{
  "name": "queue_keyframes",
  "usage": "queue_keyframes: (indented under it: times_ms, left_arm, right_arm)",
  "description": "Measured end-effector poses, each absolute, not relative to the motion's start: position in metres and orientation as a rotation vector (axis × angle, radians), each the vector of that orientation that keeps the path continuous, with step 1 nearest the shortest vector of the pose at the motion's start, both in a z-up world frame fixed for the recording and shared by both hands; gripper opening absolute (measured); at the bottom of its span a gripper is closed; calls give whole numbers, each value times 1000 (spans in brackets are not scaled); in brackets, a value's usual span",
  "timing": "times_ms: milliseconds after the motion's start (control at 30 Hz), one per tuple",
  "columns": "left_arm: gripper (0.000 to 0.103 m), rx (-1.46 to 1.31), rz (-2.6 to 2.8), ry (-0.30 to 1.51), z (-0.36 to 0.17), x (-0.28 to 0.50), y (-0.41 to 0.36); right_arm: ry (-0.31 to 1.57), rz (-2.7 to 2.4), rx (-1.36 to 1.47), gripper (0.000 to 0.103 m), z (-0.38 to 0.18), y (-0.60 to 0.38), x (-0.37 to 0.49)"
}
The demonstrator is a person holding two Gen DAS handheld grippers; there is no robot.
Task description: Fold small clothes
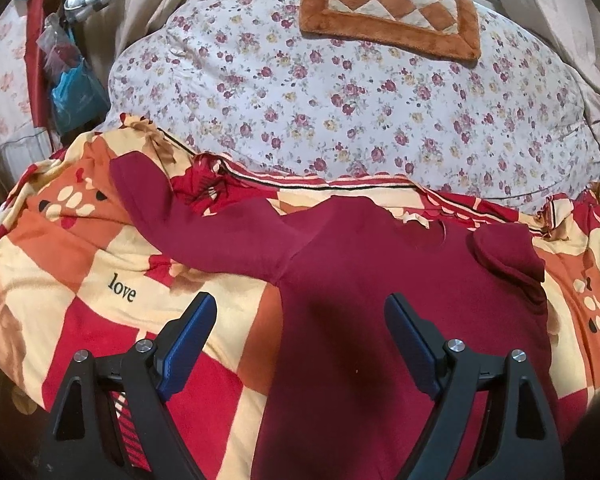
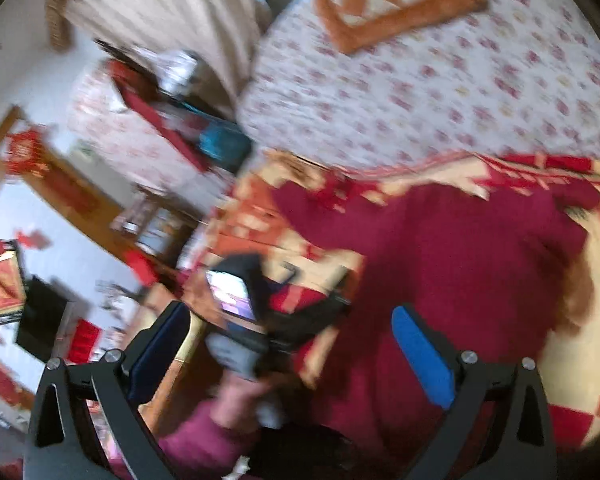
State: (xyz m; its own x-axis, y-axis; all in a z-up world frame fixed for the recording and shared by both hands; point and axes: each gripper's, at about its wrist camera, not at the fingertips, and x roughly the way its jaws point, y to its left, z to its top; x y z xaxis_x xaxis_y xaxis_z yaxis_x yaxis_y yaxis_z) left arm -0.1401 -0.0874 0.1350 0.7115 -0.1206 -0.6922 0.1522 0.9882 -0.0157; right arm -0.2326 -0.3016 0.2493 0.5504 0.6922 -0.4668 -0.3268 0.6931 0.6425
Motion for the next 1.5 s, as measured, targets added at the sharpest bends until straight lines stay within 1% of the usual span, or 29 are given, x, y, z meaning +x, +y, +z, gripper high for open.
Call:
queue_keyframes:
  times_ms: [200,333,433,633,700,867,1167,1367,1500]
  left_arm:
    - [69,20,-149,769,137,-137,-84]
    - [69,19,-140,758,140,-137,-83]
    - [69,15,-137,762,139,-135,-81]
    - [69,-5,-131,767,134,-128,-82]
    - [69,-9,-133,775,130,-124,-83]
    - [69,-9,-128,775,120,-113,-89]
    - [69,3,-124,785,89,-96,-94]
    - [69,-18,-116,808,75,-85,-91]
    - [69,-8,-110,830,66,-78,-94]
  right_arm:
    - [686,647,472,103,294,-290,-241]
    - [652,541,368,103,293,-285,-244]
    - [651,408,233,103,266,-278,-240]
    - [646,157,-25,103,194,-269,-216]
    - [680,122,-10,103,175,-274,-201]
    - [744,62,132,103,137,-293,-166]
    - [807,-34,194,103,76,-301,-127]
    - [842,-53,209,103,50,-297,-111]
    - [831,-54,181,103,41,-294,-106]
